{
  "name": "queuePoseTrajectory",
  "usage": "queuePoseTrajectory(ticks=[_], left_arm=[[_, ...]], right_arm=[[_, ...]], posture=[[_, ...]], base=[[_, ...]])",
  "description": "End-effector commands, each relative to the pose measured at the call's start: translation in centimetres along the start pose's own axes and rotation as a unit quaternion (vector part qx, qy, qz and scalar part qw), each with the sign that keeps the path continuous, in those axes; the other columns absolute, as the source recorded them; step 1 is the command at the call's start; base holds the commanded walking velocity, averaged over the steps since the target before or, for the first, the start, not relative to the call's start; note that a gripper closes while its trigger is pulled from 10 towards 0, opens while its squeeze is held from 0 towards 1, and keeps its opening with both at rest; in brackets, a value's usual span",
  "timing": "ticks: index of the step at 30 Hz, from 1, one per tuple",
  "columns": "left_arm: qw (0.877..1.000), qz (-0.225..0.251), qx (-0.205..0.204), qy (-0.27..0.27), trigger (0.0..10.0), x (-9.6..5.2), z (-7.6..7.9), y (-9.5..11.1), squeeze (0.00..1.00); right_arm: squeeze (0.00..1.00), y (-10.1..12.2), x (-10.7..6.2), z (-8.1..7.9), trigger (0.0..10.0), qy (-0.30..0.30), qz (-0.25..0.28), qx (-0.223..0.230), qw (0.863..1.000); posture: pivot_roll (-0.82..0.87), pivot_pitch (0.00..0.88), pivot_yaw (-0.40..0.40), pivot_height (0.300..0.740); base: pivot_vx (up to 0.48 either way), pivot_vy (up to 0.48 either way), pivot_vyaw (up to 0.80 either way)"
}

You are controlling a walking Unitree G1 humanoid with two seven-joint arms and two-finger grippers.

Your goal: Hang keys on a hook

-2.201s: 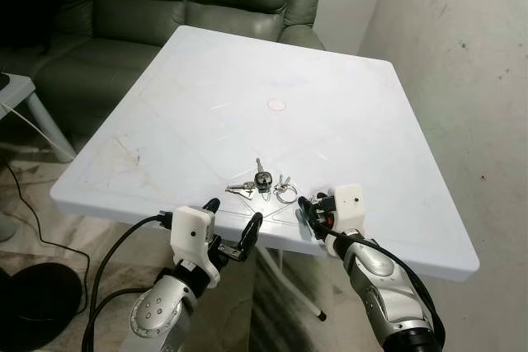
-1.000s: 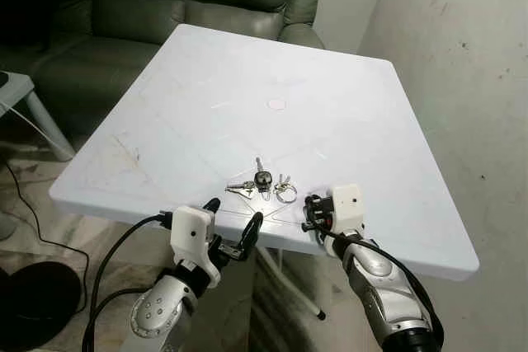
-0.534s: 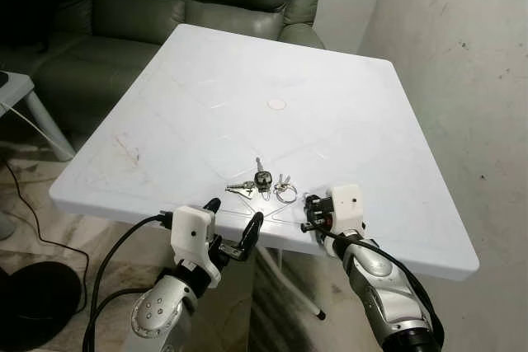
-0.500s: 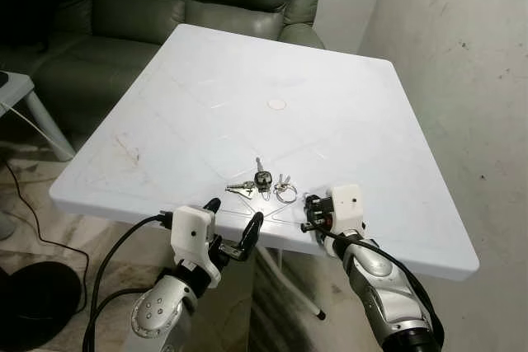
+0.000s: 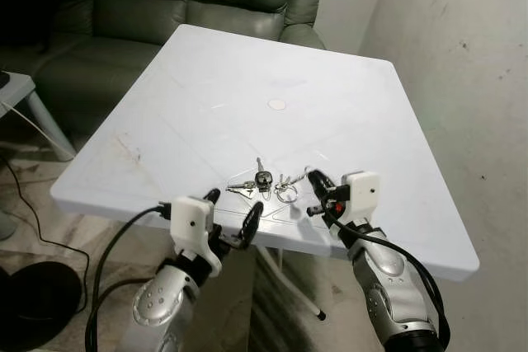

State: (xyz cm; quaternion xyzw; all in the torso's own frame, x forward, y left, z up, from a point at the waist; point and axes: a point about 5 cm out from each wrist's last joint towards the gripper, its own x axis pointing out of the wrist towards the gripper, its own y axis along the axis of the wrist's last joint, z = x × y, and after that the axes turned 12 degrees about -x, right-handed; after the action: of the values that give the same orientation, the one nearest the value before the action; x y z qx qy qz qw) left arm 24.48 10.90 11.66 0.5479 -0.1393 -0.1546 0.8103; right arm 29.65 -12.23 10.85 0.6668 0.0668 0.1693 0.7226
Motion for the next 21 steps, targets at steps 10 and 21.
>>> queuePoseTrajectory(ticks=[10, 21], left_arm=[[0.995, 0.064, 0.012, 0.077, 10.0, 1.7, -4.3, 3.5, 0.00], [0.985, 0.076, 0.017, 0.155, 10.0, 3.4, -7.5, 4.7, 0.00]], right_arm=[[0.00, 1.2, -1.4, 3.4, 10.0, -0.080, 0.013, -0.031, 0.996], [0.00, 1.1, -1.0, 4.2, 10.0, -0.116, -0.029, -0.067, 0.991]], posture=[[-0.01, 0.000, -0.055, 0.740], [-0.04, 0.000, -0.029, 0.740]], base=[[0.000, 0.000, 0.00], [0.000, 0.000, -0.25]])
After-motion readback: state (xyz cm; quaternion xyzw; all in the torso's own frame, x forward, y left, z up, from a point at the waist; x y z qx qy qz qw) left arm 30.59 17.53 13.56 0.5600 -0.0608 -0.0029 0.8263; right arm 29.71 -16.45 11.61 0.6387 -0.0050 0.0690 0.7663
